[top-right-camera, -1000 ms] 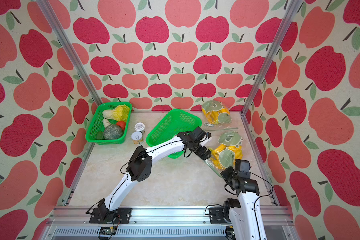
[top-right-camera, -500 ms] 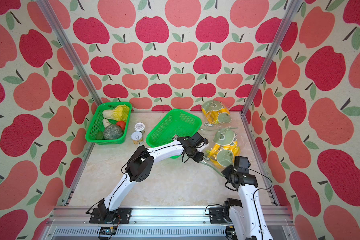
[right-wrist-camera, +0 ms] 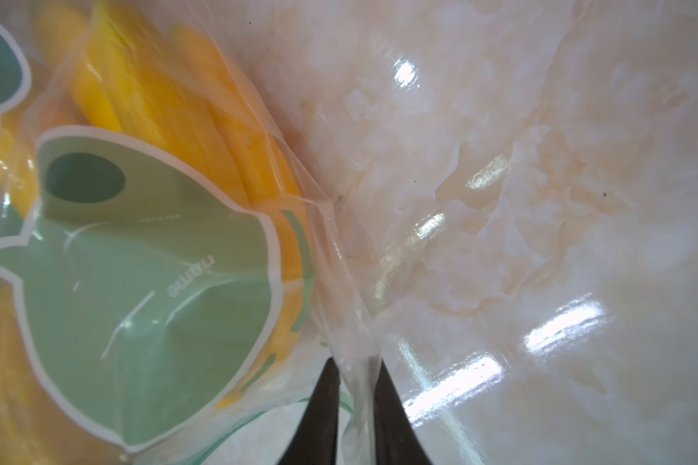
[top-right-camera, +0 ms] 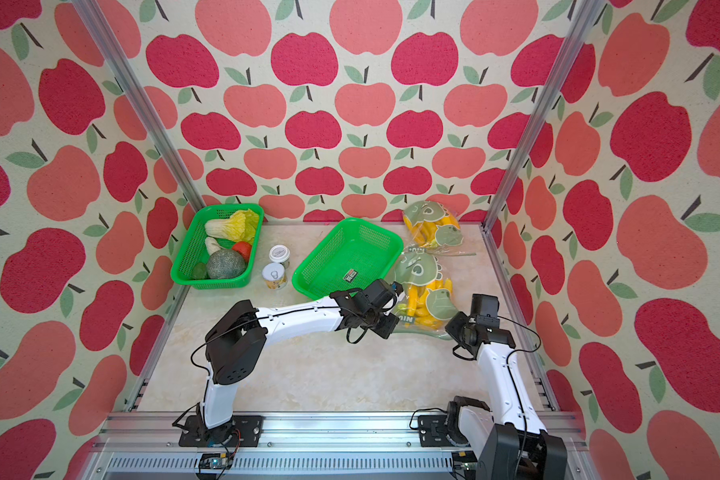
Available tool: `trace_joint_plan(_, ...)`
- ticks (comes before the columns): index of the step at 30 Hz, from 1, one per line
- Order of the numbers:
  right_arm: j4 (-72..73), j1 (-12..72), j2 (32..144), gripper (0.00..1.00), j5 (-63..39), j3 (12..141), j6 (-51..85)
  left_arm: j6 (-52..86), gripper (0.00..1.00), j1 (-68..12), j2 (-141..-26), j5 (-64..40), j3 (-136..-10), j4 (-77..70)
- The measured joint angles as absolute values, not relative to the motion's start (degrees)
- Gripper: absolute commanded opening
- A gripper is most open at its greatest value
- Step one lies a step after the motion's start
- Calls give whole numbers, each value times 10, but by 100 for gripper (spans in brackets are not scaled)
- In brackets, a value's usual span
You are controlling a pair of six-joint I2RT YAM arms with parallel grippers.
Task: Open the zip-top bag and take out the banana
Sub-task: Move the zipper food storage bag to the center of the board.
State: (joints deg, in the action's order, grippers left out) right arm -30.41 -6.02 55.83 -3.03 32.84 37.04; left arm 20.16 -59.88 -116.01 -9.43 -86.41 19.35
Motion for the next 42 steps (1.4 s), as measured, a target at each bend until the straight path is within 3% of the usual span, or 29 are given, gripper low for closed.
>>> trace_joint_plan(3, -314, -60, 529, 56, -29, 328, 380, 222, 0, -607, -1160, -95, -859, 191)
trace_joint_plan(5, -328, -60, 492, 61, -29, 325, 399, 232, 0, -607, -1160, -95, -860, 186)
trace_joint_plan(12, -322, -25, 364, 63, -88, 235, 500, 244, 1, -607, -1166, -109, -874, 180)
trace_joint_plan(19, -240, 22, 373, 63, -127, 151, 578, 246, 3, -607, -1166, -136, -870, 166)
trace_joint_plan(25, -138, 45, 380, 53, -136, 122, 608, 249, 9, -607, -1166, -163, -849, 157)
trace_joint_plan(30, -84, 48, 382, 38, -133, 118, 621, 257, 18, -607, -1157, -177, -812, 147)
trace_joint_plan(39, -84, 49, 343, 18, -113, 121, 621, 256, 23, -607, -1131, -179, -790, 148)
trace_joint_plan(42, -89, 49, 352, 10, -112, 124, 614, 245, 30, -607, -1130, -178, -791, 151)
